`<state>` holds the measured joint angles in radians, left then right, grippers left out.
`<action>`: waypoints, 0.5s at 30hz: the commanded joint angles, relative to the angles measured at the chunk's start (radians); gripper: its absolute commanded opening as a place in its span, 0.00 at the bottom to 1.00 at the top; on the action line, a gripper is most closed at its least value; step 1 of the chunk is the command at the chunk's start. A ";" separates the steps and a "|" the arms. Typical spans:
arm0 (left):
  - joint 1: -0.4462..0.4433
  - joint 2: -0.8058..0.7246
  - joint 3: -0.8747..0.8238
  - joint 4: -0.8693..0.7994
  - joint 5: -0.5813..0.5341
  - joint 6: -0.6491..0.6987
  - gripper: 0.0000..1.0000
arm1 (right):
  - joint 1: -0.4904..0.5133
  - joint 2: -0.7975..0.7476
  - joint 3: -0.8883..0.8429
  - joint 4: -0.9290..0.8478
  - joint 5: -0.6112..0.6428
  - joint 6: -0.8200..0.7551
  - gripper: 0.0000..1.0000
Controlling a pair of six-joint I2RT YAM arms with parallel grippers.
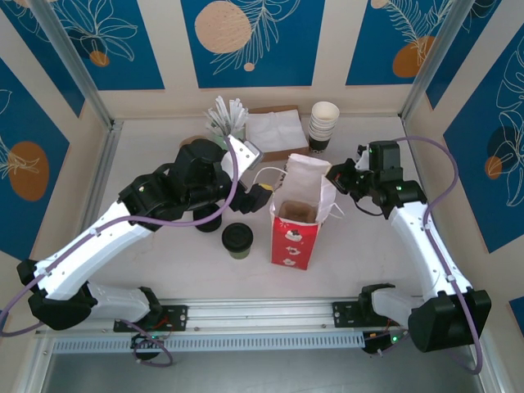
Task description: Pack the takeout coffee
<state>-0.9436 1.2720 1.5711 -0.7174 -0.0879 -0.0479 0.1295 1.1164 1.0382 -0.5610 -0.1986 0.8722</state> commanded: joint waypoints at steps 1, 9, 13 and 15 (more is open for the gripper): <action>0.011 -0.020 -0.008 -0.001 -0.018 -0.016 0.88 | 0.014 -0.009 -0.015 0.041 0.006 0.040 0.00; 0.011 -0.043 -0.026 -0.010 -0.015 -0.036 0.88 | 0.024 -0.009 0.001 0.031 0.020 0.017 0.17; 0.010 -0.066 -0.046 -0.010 -0.013 -0.051 0.88 | 0.024 -0.024 0.033 -0.021 0.042 -0.022 0.32; 0.011 -0.081 -0.063 -0.006 -0.009 -0.062 0.88 | 0.021 -0.037 0.052 -0.054 0.054 -0.049 0.38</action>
<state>-0.9424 1.2255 1.5265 -0.7185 -0.0879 -0.0803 0.1448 1.1137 1.0431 -0.5652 -0.1673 0.8627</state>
